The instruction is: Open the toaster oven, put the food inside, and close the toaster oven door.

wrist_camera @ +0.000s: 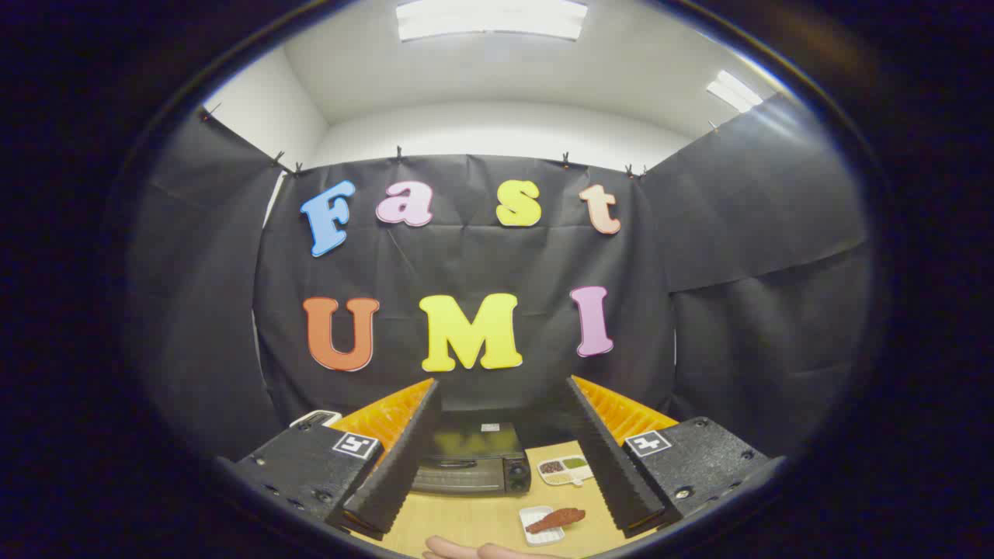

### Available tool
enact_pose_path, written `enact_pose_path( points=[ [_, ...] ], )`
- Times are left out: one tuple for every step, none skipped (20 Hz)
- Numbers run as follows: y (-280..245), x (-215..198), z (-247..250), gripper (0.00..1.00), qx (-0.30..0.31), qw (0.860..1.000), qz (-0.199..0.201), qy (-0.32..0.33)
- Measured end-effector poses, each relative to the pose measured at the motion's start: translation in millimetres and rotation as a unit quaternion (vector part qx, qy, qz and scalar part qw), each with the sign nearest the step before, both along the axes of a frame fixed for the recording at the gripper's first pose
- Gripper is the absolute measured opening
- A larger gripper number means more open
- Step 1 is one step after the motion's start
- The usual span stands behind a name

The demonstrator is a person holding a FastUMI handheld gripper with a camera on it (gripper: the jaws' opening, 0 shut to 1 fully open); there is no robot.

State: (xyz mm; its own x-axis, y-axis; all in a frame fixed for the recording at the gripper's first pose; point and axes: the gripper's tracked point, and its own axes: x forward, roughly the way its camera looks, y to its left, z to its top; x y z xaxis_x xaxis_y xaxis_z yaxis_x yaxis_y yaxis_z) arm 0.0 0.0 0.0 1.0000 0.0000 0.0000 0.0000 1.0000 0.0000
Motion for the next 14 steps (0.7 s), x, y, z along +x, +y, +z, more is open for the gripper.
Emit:
enact_pose_path(
  points=[
    [1.0, 0.7, -0.3, 1.0, 0.0, 1.0, 0.003, 0.0],
    [-1.1, 2.0, -0.3, 1.0, 0.0, 1.0, -0.001, 0.0],
    [-5.1, 1.2, 0.6, 1.0, -0.001, 1.0, -0.005, -0.001],
    [-6.7, 1.4, 1.1, 1.0, -0.003, 1.0, -0.007, -0.002],
    [-7.6, 1.2, 1.7, 1.0, -0.005, 1.0, -0.01, -0.003],
    [-9.0, 0.5, 2.3, 1.0, -0.005, 1.0, -0.012, -0.003],
    [-10.6, 0.6, 0.8, 1.0, -0.004, 1.0, -0.015, 0.0],
    [-10.7, 0.9, 1.6, 1.0, -0.002, 1.0, -0.015, 0.0],
    [-11.0, 1.3, 2.5, 1.0, -0.003, 1.0, -0.015, 0.0],
    [-11.3, 1.3, 3.8, 1.0, -0.006, 1.0, -0.017, -0.002],
    [-11.6, 1.4, 4.2, 1.0, -0.009, 1.0, -0.018, -0.002],
    [-10.6, 1.7, 4.6, 1.0, -0.011, 1.0, -0.017, -0.002],
    [-8.9, 1.6, 4.0, 1.0, -0.011, 1.0, -0.015, -0.001],
    [-7.5, 2.2, 3.1, 1.0, -0.009, 1.0, -0.015, 0.0]
  ],
)
